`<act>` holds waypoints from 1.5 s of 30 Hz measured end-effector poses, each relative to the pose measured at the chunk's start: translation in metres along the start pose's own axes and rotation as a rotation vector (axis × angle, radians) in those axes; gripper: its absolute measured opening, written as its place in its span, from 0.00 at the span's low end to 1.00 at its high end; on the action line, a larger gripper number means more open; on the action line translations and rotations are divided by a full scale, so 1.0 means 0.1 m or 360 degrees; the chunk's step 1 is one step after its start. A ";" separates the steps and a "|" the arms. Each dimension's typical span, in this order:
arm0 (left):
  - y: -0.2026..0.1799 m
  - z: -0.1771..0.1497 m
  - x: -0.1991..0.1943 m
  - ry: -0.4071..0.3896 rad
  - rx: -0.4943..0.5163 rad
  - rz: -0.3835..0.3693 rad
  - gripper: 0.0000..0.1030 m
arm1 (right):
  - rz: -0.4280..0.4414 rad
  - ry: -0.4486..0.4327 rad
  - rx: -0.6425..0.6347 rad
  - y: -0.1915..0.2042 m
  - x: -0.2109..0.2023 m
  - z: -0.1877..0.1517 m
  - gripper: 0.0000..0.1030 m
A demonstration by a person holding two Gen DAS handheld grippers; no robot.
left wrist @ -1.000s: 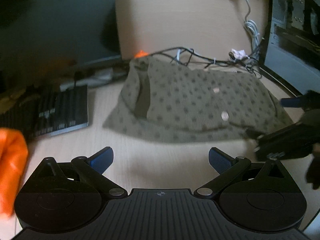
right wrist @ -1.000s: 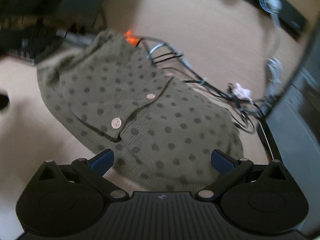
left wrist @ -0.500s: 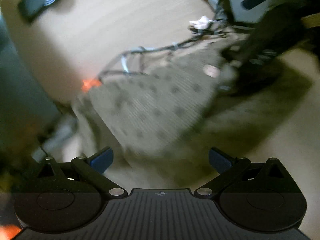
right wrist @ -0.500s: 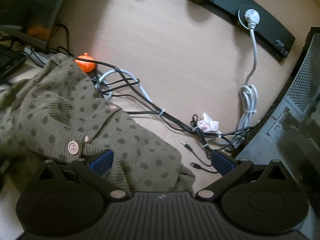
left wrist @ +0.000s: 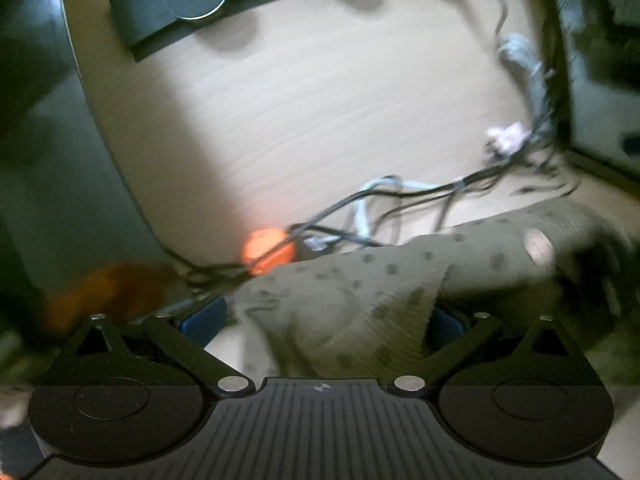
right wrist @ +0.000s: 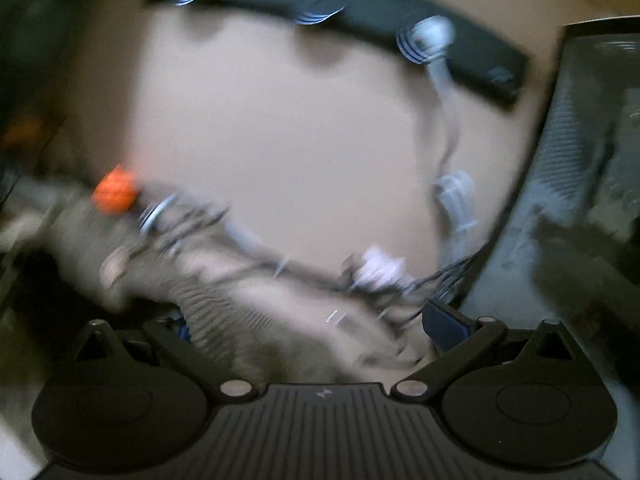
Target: Fold clothes
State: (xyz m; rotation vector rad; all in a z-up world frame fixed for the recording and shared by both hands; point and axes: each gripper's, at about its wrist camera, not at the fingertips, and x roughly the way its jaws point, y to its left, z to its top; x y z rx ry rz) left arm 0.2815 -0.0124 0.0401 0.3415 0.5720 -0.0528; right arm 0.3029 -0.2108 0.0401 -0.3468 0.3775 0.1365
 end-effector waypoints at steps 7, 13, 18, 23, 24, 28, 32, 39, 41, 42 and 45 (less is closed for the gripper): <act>-0.33 0.12 -0.10 -0.0162 0.0166 -0.0237 1.00 | 0.0012 -0.0026 -0.0036 -0.04 0.09 0.16 1.00; -0.21 0.20 0.34 -0.0088 0.0151 0.0137 1.00 | -0.0052 -0.0010 -0.0049 -0.01 0.13 0.05 1.00; 0.02 0.22 0.28 -0.0031 -0.0119 -0.0132 1.00 | -0.0085 -0.0114 0.0091 -0.14 0.03 0.13 1.00; -0.46 0.35 -0.13 -0.0310 0.0277 -0.0420 1.00 | -0.0073 -0.0129 0.0053 -0.11 0.01 0.21 1.00; -0.58 0.32 -0.09 -0.0318 0.0393 -0.0374 1.00 | -0.0069 -0.0126 0.0051 -0.11 0.01 0.20 1.00; -0.68 0.29 0.17 -0.0341 0.0482 0.0018 1.00 | -0.0052 -0.0114 0.0044 -0.10 0.00 0.18 1.00; -0.36 0.40 0.20 -0.0400 0.0269 0.0273 1.00 | -0.0036 -0.0101 0.0037 -0.09 -0.01 0.16 1.00; 0.11 0.46 0.43 -0.0230 -0.0030 0.0317 1.00 | -0.0074 -0.0042 0.0011 0.04 0.18 0.20 1.00; 0.25 0.41 0.46 -0.0159 -0.0131 0.0301 1.00 | -0.0085 -0.0103 0.0022 0.00 0.08 0.25 1.00; 0.30 0.42 0.40 -0.0177 -0.0163 0.0295 1.00 | -0.0104 -0.0153 0.0026 -0.02 -0.01 0.28 1.00; 0.37 0.45 0.08 -0.0283 -0.0175 0.0319 1.00 | -0.0169 -0.0315 0.0038 -0.10 -0.41 0.38 1.00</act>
